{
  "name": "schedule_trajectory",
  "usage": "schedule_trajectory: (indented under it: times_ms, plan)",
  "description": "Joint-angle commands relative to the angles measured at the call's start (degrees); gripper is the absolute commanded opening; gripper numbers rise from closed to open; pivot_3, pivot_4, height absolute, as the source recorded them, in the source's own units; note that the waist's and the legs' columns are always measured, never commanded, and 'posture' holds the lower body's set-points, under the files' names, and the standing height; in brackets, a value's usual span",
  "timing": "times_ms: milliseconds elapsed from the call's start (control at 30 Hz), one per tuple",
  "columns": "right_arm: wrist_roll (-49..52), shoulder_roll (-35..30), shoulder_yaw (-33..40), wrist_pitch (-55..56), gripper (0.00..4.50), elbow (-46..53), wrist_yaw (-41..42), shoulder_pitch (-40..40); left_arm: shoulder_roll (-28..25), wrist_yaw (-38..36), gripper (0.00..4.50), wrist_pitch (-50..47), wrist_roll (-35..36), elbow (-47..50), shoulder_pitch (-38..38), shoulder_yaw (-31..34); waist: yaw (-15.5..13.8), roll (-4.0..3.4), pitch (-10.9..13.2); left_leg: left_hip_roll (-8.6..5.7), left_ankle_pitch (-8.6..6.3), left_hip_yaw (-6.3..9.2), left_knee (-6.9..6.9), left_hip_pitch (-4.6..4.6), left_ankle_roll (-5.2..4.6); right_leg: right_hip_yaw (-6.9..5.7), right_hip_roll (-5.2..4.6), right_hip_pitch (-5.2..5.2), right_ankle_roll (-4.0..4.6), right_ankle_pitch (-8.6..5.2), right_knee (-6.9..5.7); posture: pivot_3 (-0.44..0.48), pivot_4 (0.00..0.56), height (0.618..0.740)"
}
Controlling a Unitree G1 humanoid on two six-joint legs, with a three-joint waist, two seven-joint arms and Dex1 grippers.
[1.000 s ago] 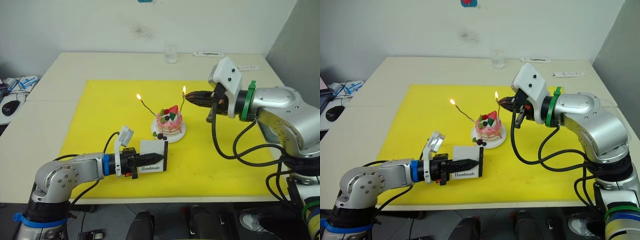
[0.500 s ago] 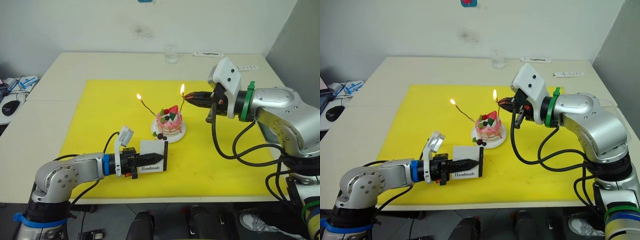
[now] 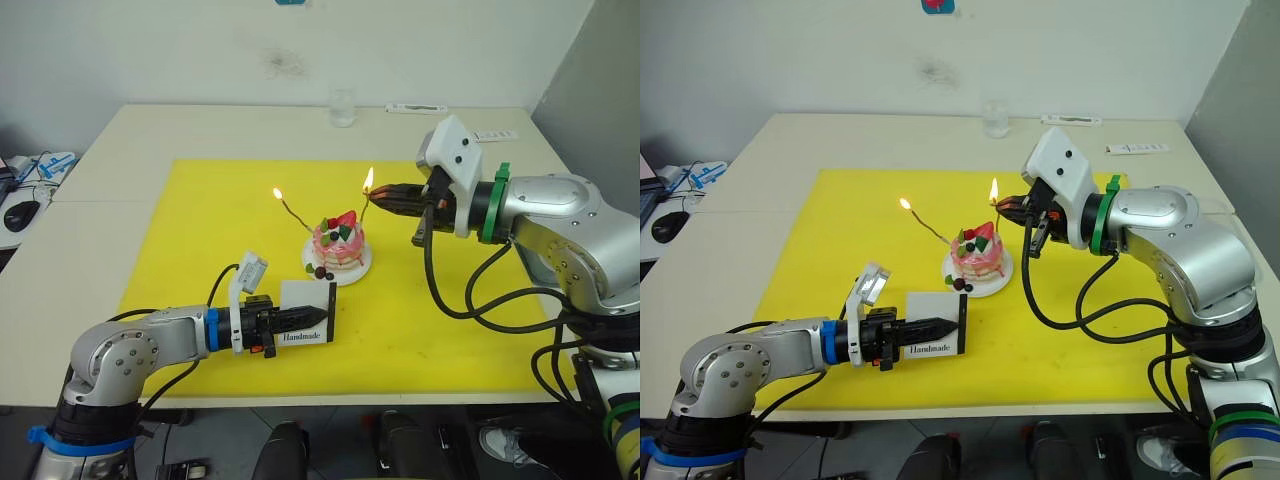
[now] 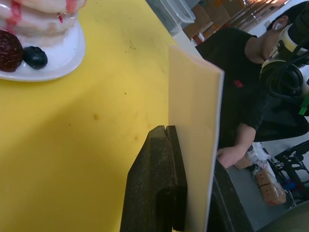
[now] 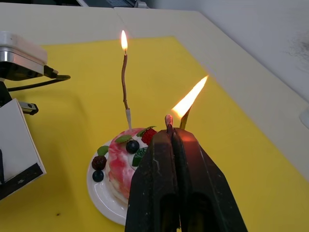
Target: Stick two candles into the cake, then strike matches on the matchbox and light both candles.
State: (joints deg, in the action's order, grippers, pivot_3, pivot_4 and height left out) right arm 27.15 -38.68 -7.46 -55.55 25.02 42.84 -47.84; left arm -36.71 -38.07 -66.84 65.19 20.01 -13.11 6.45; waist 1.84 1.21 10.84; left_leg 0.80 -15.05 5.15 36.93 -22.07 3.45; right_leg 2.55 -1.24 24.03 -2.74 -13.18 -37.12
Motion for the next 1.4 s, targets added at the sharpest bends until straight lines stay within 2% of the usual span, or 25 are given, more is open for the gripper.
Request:
schedule_trajectory:
  times_ms: [33,400,500,767,933,1133,1400]
  plan:
    - [3.1,-2.6,4.6,-1.9,0.03,3.8,1.2,0.6,0.7,0.2,0.00,0.2,1.4,1.0,-0.8,0.6,-0.1,0.00,0.0,0.00,0.00,0.01,0.00,-0.02,0.00,-0.01,0.00,0.00,0.00,0.00,0.01,0.000,0.150,0.740]
    - [4.2,-6.3,6.9,-3.7,0.03,6.2,-0.8,3.1,2.5,0.5,0.00,-0.3,1.3,0.6,-2.0,-0.1,0.0,0.00,0.0,0.00,0.00,-0.01,0.01,-0.01,0.00,0.00,0.01,0.01,-0.01,0.00,-0.02,0.000,0.150,0.740]
    - [-0.9,-10.8,7.7,-0.4,0.03,5.4,-2.6,7.5,3.4,0.9,0.00,-0.6,2.0,0.9,-2.3,-0.3,-0.2,0.00,0.0,0.00,0.00,-0.01,0.02,-0.04,0.00,0.00,0.00,0.00,-0.01,0.00,0.02,0.000,0.150,0.740]
    - [-8.6,-13.4,17.3,4.6,0.03,4.1,-10.4,22.8,6.4,3.5,0.00,-1.4,4.3,2.4,-2.4,-1.1,-0.3,0.01,0.0,-0.02,0.00,-0.08,0.03,-0.14,0.00,0.04,-0.03,0.06,-0.02,0.00,0.04,0.000,0.150,0.740]
    - [-17.6,-15.5,21.3,14.8,0.03,-6.6,-14.9,29.5,8.6,4.4,0.00,-1.1,4.6,2.1,-3.2,-2.8,-0.2,0.01,0.0,-0.02,0.00,-0.17,0.07,-0.09,0.00,0.13,-0.02,0.02,-0.11,0.06,0.04,0.000,0.150,0.740]
    - [-24.0,-18.5,18.9,23.8,0.03,-20.3,-15.1,27.3,11.1,5.0,0.00,-0.4,4.4,1.9,-3.4,-4.4,0.1,0.00,0.0,-0.03,0.02,-0.42,0.09,0.11,-0.03,0.40,0.00,-0.02,-0.16,0.10,-0.01,0.000,0.150,0.740]
    - [-26.2,-18.1,18.8,25.7,0.03,-26.4,-16.0,25.6,13.1,5.2,0.00,0.5,3.4,1.8,-3.3,-5.5,0.1,-0.01,0.0,-0.05,0.02,-0.64,0.08,0.15,-0.03,0.74,0.03,0.00,-0.25,0.15,0.01,0.000,0.150,0.740]
